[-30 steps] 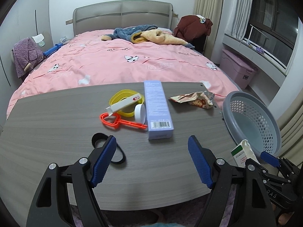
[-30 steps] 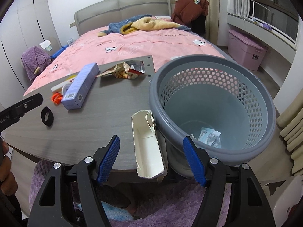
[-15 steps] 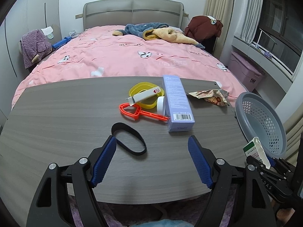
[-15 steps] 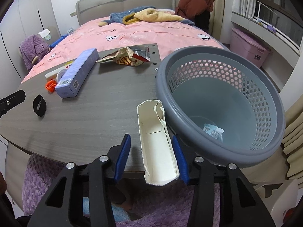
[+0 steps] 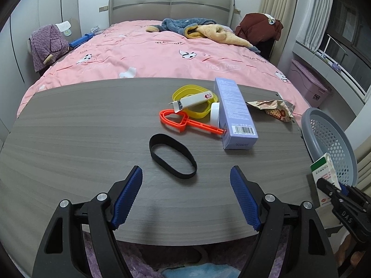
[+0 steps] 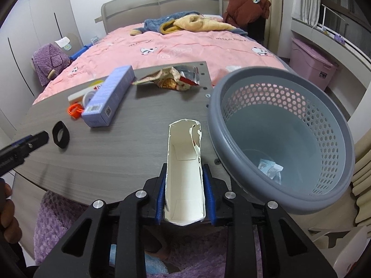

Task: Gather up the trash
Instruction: 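Grasp the black band with the left gripper while the right gripper holds the carton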

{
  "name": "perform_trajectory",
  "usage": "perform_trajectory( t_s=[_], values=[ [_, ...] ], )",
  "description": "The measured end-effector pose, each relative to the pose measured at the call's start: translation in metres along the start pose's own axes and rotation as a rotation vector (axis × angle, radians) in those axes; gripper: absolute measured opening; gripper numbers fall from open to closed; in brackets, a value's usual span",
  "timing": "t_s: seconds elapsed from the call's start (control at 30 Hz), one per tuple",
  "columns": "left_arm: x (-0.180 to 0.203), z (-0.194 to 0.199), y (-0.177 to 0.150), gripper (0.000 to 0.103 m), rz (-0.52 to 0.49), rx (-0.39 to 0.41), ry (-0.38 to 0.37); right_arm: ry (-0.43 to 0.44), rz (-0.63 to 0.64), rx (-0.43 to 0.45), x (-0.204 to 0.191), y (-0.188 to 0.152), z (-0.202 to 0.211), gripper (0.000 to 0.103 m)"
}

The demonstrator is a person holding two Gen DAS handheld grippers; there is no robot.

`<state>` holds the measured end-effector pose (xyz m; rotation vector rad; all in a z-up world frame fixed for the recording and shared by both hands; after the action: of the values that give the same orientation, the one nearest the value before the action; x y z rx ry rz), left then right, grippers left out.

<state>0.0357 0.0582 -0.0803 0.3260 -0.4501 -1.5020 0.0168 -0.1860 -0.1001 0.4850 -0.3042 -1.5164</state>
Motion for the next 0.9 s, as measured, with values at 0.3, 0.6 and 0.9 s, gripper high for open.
perform_trajectory(
  t_s=[0.3,0.6,0.9],
  values=[
    [-0.012,-0.020,0.004,0.075,0.043,-0.048,0.020,0.048,0.033,0.016,-0.016,0.014,0.005,0.028],
    [-0.025,-0.044,0.016,0.075,0.094,-0.078,0.044,0.072,0.049,0.022,-0.026,0.019,0.005,0.028],
    [-0.022,-0.057,0.022,0.074,0.068,-0.080,0.067,0.073,0.042,0.009,-0.025,0.021,-0.002,0.028]
  ],
)
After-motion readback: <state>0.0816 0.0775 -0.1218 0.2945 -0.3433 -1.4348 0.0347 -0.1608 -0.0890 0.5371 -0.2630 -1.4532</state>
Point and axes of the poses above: each gripper's, at about its wrist camera, not at the fingertips, and z roughly against the way its jaws point, x to its right, y to its top, the point moved 6 cm from there along -z, roughly the way its jaws point, and after that the axes turned 9 degrees about -x, right-handed, at the moved point
